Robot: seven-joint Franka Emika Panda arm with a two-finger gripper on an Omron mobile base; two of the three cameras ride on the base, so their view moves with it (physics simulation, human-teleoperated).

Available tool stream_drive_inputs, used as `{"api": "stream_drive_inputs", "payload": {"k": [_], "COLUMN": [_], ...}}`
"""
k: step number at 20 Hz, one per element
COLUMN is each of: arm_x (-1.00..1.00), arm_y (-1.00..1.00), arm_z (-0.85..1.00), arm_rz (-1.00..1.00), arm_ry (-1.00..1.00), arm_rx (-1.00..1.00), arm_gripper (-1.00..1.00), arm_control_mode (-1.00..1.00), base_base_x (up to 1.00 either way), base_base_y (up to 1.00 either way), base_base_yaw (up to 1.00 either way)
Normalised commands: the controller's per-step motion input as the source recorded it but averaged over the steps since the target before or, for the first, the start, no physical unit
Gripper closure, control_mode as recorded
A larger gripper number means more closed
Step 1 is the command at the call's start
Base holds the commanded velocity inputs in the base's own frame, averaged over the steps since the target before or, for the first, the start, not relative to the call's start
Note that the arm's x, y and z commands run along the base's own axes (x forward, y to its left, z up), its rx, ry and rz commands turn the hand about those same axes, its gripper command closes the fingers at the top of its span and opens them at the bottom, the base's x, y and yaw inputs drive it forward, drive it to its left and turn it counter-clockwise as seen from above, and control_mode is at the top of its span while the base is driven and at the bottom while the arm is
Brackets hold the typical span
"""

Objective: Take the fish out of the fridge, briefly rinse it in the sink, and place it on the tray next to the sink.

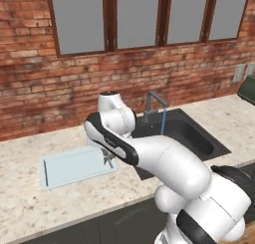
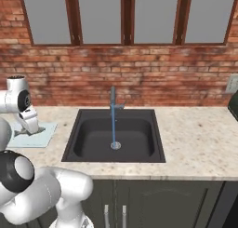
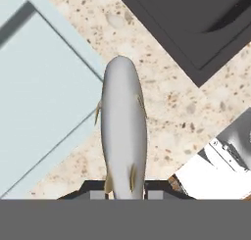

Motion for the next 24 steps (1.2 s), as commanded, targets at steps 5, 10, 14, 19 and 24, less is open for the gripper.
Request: {"api": "stream_drive_inputs", "payload": {"k": [5, 10, 14, 19, 24], "arm_x": [1.0, 0.96, 0.1, 0.0, 0.08], "arm_y": [0.84, 0.78, 0.13, 0.04, 0.0], "arm_z": [-0.04, -0.16, -0.92, -0.88, -0.21], "arm_rz": [-0.2, -0.19, -0.02, -0.01, -0.01], "arm_ry": [0.0, 0.0, 0.0, -0.02, -0.11], "arm_rx": [0.03, 0.0, 0.0, 0.0, 0.0], "arm_gripper": [1.0, 1.0, 1.0, 1.0, 1.0], "arm_control_mode": [-1.0, -1.0, -1.0, -1.0, -1.0], "base_base_x": [0.0, 0.0, 0.0, 0.0, 0.0], "base_base_y": [0.0, 0.0, 0.0, 0.0, 0.0], "base_base_yaw": [0.0, 0.0, 0.0, 0.0, 0.0]}}
